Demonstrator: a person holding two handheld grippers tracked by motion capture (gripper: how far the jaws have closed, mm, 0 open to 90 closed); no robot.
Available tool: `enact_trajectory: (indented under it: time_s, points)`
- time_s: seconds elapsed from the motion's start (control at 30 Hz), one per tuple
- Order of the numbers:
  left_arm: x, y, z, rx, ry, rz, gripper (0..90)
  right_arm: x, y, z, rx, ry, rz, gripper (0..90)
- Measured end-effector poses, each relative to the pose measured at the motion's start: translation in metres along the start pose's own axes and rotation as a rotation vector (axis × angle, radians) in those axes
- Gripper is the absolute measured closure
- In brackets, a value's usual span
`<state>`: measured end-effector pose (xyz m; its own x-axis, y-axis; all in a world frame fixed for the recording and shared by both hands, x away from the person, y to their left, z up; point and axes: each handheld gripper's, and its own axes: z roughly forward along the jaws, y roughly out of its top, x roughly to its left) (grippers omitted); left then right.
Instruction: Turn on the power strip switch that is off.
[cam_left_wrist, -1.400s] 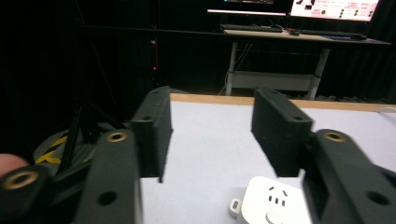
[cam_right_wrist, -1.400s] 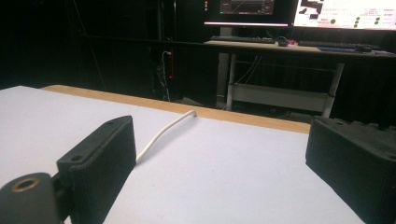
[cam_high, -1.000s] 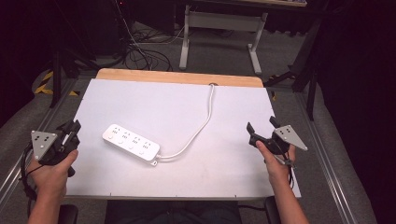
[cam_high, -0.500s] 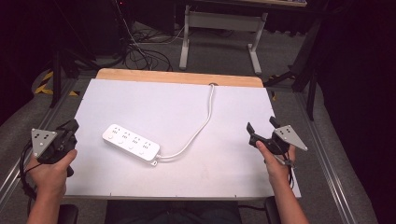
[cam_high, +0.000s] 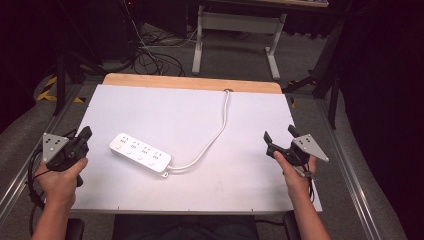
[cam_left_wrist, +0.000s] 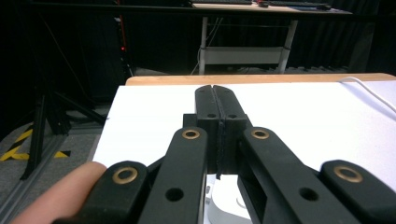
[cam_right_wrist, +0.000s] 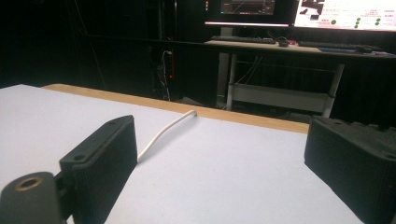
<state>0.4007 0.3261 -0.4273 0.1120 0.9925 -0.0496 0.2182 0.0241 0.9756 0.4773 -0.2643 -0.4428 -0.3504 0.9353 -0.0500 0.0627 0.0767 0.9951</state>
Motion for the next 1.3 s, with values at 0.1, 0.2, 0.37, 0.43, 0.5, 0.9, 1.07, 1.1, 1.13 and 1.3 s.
enact_trajectory:
  time_s: [0.1,0.2,0.37,0.43,0.5,0.9,1.07,1.1,1.13,1.3]
  points:
    - [-0.001,0.0,0.002,0.005,-0.009,0.004,90.0,0.0,0.0,0.0,0.002,0.0,0.0,10.0]
    - [-0.002,0.001,0.004,0.008,-0.017,0.015,90.0,0.0,0.0,0.0,0.002,0.0,0.0,10.1]
    - [-0.008,0.001,0.007,0.016,-0.034,0.032,90.0,0.001,0.0,0.0,0.003,-0.002,0.0,10.1]
    - [-0.009,0.001,0.008,0.02,-0.043,0.036,90.0,0.001,0.0,0.0,0.003,-0.001,0.0,10.1]
    - [-0.01,0.001,0.009,0.027,-0.047,0.043,90.0,0.001,-0.001,0.0,0.004,-0.001,0.0,10.2]
    - [-0.019,0.0,0.014,0.052,-0.081,0.072,90.0,0.001,-0.001,0.0,0.006,-0.002,0.0,10.2]
    - [-0.024,-0.001,0.018,0.065,-0.098,0.09,90.0,0.001,-0.001,0.0,0.005,-0.001,-0.001,10.3]
    - [-0.025,-0.001,0.019,0.066,-0.101,0.088,90.0,0.002,-0.001,0.0,0.006,-0.002,-0.001,10.3]
    - [-0.027,-0.001,0.019,0.065,-0.103,0.091,90.0,0.002,-0.001,0.0,0.006,-0.002,-0.001,10.3]
    - [-0.031,-0.002,0.023,0.083,-0.118,0.108,90.0,0.002,-0.001,0.001,0.007,-0.001,-0.005,10.4]
